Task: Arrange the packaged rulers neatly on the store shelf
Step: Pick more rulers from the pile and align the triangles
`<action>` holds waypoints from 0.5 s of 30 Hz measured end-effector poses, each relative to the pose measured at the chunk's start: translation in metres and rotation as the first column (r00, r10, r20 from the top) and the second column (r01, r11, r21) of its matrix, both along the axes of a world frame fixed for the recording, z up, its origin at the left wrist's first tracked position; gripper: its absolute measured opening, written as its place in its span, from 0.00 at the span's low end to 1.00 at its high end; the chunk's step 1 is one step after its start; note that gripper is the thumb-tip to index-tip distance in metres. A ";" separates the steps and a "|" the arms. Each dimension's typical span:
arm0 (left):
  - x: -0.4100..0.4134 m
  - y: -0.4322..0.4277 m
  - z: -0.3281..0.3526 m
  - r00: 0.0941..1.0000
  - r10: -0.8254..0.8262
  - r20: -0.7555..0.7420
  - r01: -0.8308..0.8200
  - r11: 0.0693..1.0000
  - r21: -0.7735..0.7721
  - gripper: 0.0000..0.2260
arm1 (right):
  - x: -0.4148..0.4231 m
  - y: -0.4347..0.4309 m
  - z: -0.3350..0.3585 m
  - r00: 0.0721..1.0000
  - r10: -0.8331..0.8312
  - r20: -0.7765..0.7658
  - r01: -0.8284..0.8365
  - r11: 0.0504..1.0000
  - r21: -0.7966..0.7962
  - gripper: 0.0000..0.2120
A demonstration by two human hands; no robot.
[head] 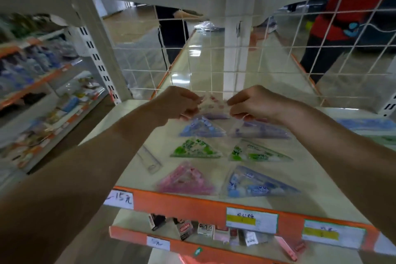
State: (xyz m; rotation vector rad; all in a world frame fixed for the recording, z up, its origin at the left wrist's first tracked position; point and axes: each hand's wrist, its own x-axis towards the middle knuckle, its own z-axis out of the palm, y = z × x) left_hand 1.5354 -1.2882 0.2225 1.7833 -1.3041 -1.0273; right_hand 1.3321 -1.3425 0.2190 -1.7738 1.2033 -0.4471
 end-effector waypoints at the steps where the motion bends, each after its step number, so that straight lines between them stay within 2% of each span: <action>1: 0.007 0.007 -0.001 1.000 0.022 -0.017 -0.021 1.000 0.013 0.04 | 0.006 0.006 -0.002 0.999 0.043 -0.020 -0.043 0.999 -0.009 0.10; 5: 0.026 0.031 -0.001 0.987 0.067 -0.143 -0.059 0.997 0.056 0.07 | 0.024 0.022 -0.007 0.994 0.111 -0.018 -0.112 0.993 -0.028 0.08; 9: 0.035 0.048 0.000 0.976 0.035 -0.215 -0.028 0.999 0.037 0.05 | 0.035 0.032 -0.008 0.991 0.137 -0.006 -0.137 0.990 -0.033 0.04; 14: 0.036 0.067 0.001 0.991 -0.001 -0.136 0.010 0.997 0.071 0.02 | 0.038 0.055 -0.006 0.974 0.216 -0.062 -0.219 0.974 -0.061 0.01; 15: 0.036 0.072 0.000 0.995 -0.023 -0.102 0.034 0.994 0.101 0.02 | 0.037 0.061 -0.006 0.968 0.235 -0.087 -0.241 0.968 -0.065 0.04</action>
